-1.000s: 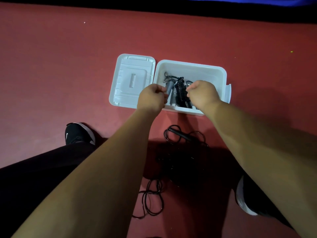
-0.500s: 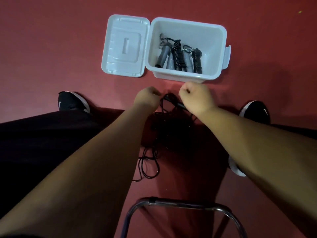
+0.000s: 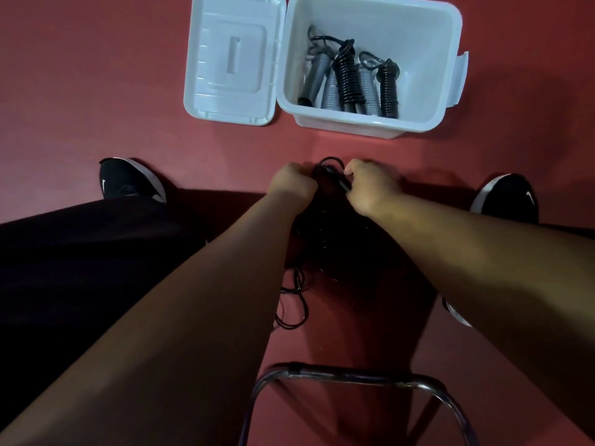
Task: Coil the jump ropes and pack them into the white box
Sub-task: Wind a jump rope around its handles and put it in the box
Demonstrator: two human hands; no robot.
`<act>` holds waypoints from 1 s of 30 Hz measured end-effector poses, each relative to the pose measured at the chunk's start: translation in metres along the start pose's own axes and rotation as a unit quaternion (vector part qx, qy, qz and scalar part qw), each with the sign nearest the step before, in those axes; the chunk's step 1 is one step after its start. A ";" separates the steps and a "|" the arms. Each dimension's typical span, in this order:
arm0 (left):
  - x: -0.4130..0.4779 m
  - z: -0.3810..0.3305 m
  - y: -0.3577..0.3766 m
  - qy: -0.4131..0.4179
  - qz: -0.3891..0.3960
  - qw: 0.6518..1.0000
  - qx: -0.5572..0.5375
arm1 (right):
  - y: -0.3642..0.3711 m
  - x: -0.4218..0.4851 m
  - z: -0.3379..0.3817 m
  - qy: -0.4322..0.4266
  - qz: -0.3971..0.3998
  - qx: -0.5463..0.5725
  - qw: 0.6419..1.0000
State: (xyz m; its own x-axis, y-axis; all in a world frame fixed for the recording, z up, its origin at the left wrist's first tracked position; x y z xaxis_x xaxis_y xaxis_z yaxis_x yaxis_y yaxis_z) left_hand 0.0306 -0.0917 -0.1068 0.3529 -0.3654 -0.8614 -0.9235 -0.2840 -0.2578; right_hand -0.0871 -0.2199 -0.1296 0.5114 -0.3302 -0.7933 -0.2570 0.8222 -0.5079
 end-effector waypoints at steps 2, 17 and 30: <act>0.002 -0.001 0.001 -0.002 0.006 0.999 -0.050 | 0.001 -0.002 0.004 0.007 0.002 0.003 1.000; -0.038 -0.017 -0.012 0.053 -0.018 0.995 -0.083 | -0.037 -0.068 0.025 -0.023 0.064 0.076 0.995; -0.211 -0.103 -0.059 0.295 -0.030 0.953 -0.060 | -0.126 -0.187 0.061 -0.066 0.014 -0.045 0.997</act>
State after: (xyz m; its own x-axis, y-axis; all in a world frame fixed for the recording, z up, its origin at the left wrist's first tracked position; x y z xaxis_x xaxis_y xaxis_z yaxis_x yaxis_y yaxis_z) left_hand 0.0258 -0.0889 0.1350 0.4599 -0.7700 -0.4423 -0.8879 -0.4060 -0.2164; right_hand -0.1002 -0.2334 0.1031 0.6052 -0.2394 -0.7592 -0.3416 0.7833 -0.5193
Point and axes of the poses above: each hand's wrist, its own x-axis towards the middle knuckle, its own y-axis out of the palm, z = x × y, the point moved 3 cm from there along x, towards the middle knuckle, and after that the axes turned 12 degrees about z, right-handed, at the moved point
